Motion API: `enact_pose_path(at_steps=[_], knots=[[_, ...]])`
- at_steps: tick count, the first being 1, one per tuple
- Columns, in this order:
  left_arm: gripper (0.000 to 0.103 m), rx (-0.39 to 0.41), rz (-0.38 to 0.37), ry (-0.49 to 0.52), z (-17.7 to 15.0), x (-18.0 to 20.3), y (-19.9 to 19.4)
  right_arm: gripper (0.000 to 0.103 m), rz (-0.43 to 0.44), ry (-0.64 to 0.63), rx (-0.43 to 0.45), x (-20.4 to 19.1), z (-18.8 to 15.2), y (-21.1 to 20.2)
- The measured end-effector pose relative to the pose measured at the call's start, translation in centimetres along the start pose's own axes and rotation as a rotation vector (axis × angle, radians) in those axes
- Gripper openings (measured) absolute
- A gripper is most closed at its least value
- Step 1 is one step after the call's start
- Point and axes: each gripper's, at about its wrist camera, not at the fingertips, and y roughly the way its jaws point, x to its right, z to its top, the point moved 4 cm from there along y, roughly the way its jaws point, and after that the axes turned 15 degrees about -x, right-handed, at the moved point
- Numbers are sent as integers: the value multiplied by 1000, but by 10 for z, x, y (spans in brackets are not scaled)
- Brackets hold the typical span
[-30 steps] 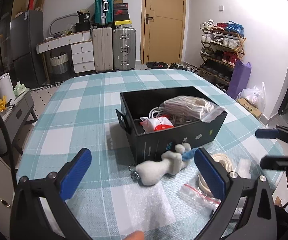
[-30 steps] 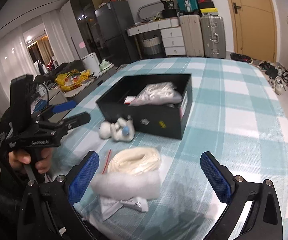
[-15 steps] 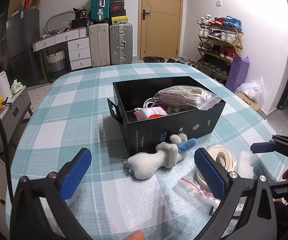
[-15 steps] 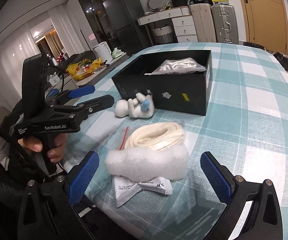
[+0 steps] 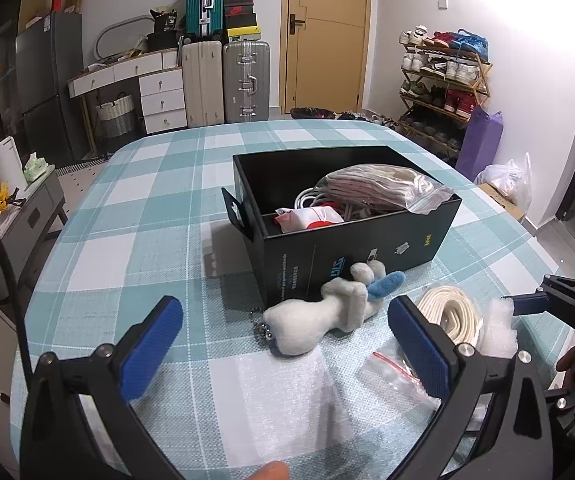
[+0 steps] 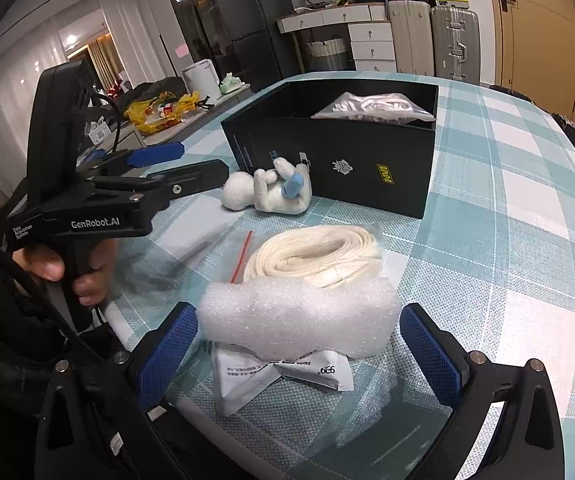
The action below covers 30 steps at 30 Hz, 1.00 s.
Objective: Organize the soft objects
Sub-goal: 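Move the right gripper to the white foam block and grasp it, then carry the foam block toward the box with the right gripper while the left grasps the plush toy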
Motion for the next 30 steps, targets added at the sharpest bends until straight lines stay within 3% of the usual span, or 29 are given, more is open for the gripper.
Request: enact_pose_path(at_steps=[5,6,7,14,22,28,30], knots=[[103,-6,-5,-5,0,-1,2,102,-8,-5,0,1,-1,0],[103,-11,-5,-5,0,-1,2,100,-6,-10,2,0,-2,0],[103,-15,-6,-4,0,-1,3,91,-5,-18,9,-1,-2,-2],[103,-49,-23,-21,0,-1,11,91,-20,-30,64,0,-2,-18],[100,-151,-57,-58,4,1,38,91,-26,19,175,14,6,-43],[85,-188,-76,-65,6,3,53,91,-38,14,191,16,14,-41],[72,-186,-109,-54,7,6,52,91,-35,9,192,16,16,-40]])
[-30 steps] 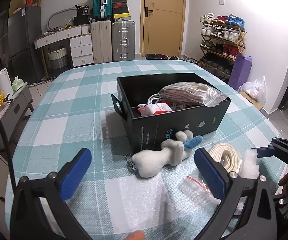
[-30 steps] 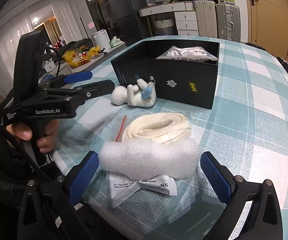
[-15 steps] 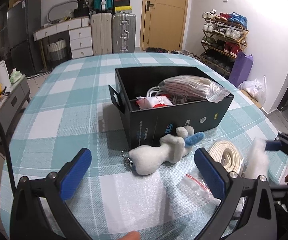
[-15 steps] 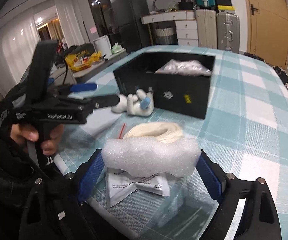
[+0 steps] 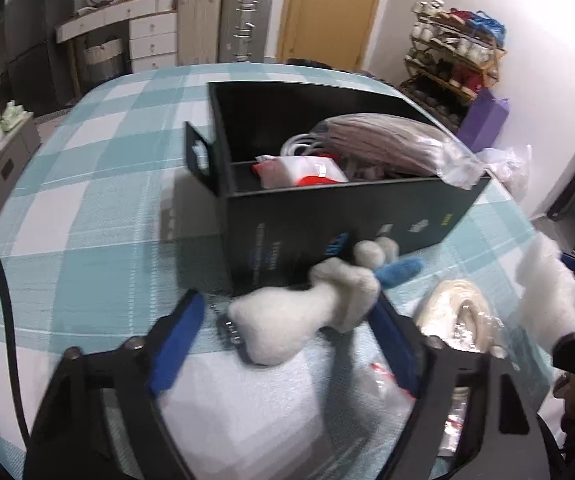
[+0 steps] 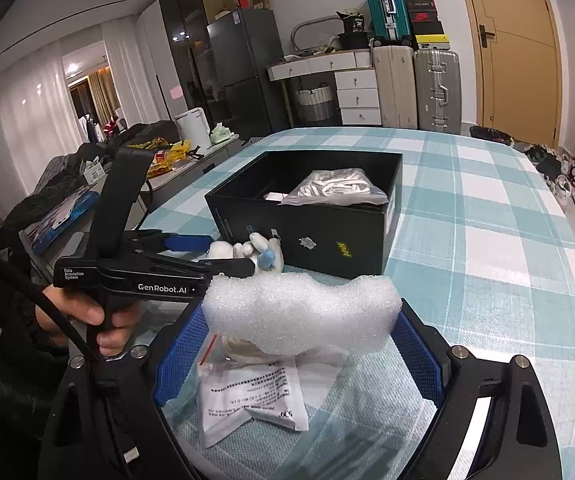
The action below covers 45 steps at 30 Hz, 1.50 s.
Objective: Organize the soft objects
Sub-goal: 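Carry the foam block toward the box with the right gripper while the left grasps the plush toy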
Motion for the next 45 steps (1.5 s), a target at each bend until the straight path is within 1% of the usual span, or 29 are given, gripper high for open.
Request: enact_pose_path(at_steps=[1,3,4,5,6,9,16,22,25,29,32,39,45], knots=[[70,2,-10,6,0,2,-1,91,-2,-2,4,0,1,0],[59,9,-7,26,-2,6,-3,91,0,-4,5,0,3,2],[56,12,-17,32,-4,7,-4,91,-1,-5,6,1,3,3],[50,13,-36,35,-5,8,-5,91,-1,-5,6,1,4,4],[48,13,-48,30,-6,7,-6,91,1,-6,7,0,4,4],[44,20,-46,34,-9,8,-9,91,1,-10,13,-2,5,4],[43,64,-68,39,-14,8,-26,91,-5,-13,53,-5,8,-4],[43,139,-96,29,-15,4,-56,91,-25,-18,114,-5,20,-20],[43,190,-102,22,-10,1,-75,91,-35,-16,150,-3,30,-29],[43,253,-80,20,3,-3,-96,91,-57,-24,190,-2,47,-38],[43,277,-72,14,15,-7,-102,91,-74,-43,212,-1,63,-41],[43,293,-50,-12,41,-17,-99,91,-72,-72,227,-4,90,-41],[43,264,-2,-17,62,-18,-80,91,-74,-80,185,1,104,-24]])
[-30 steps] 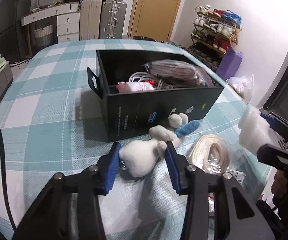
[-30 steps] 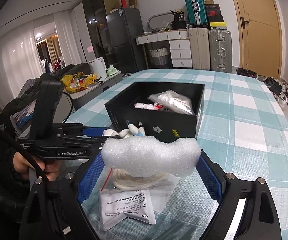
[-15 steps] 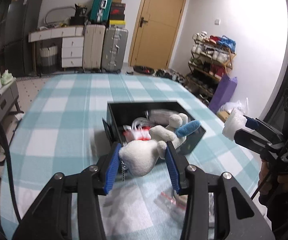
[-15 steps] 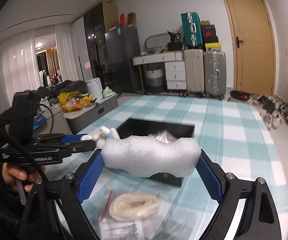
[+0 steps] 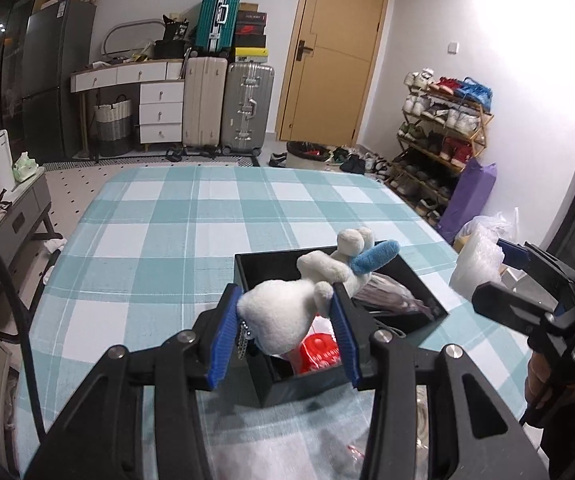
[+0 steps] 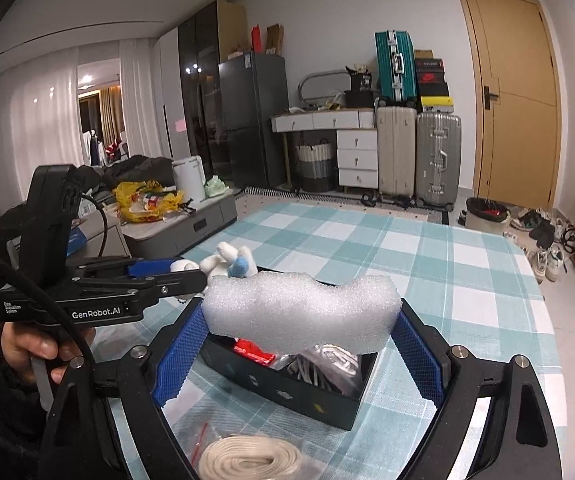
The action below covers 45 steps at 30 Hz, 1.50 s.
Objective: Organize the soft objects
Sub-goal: 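Carry the foam block toward the box with the right gripper while the left grasps the plush toy, then release the foam block and plush toy into the black box with both grippers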
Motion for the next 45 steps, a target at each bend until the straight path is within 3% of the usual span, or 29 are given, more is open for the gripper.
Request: enact_pose_path(at_steps=[12,21,26,29,35,36,38,42,45], knots=[[44,-49,40,27,12,7,36,91,-78,-59,-115,5,2,57],[44,-74,35,28,13,5,46,91,-75,-101,-175,6,7,90],[47,-81,32,33,12,5,47,101,-88,-93,-188,10,7,92],[49,-86,40,34,13,6,47,102,-131,-99,-168,11,7,85],[68,-64,27,47,11,11,34,102,-142,-88,-142,13,3,65],[81,-61,24,49,10,12,31,102,-139,-78,-137,14,2,61],[94,-34,28,44,8,12,22,102,-124,-55,-125,16,-2,53],[103,0,20,49,-1,12,5,102,-84,-3,-102,18,-11,35],[103,5,31,49,-10,11,-2,102,-41,40,-93,18,-20,24]])
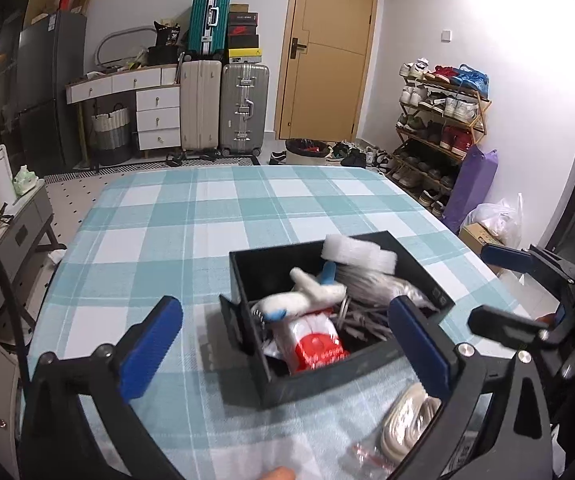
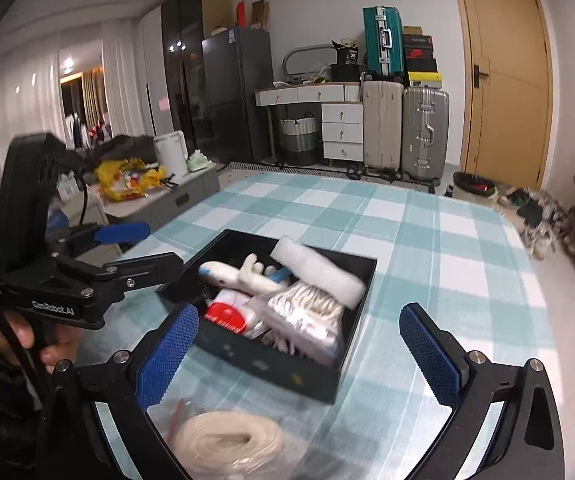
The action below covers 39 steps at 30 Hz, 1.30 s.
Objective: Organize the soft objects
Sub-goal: 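Release the foam block and plush toy into the black box with both grippers, then move the right gripper back to the white printed packet on the table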
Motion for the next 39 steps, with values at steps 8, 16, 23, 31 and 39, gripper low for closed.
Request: enact_pose_path(at_steps=[8,16,23,31,39], knots=[[103,-15,49,9,-32,2,-10,102,16,59,-8,-4,-35,-24],[103,-19,87,37,-52,15,-11,102,8,51,-29,-13,-66,-36],[103,-30,95,65,-60,25,-9,102,30,50,-52,-16,-79,-37],[103,-47,99,53,-67,21,-7,102,37,35,-71,-22,-87,-41],[103,-52,115,44,-73,15,-10,102,36,24,-88,-25,-96,-39]])
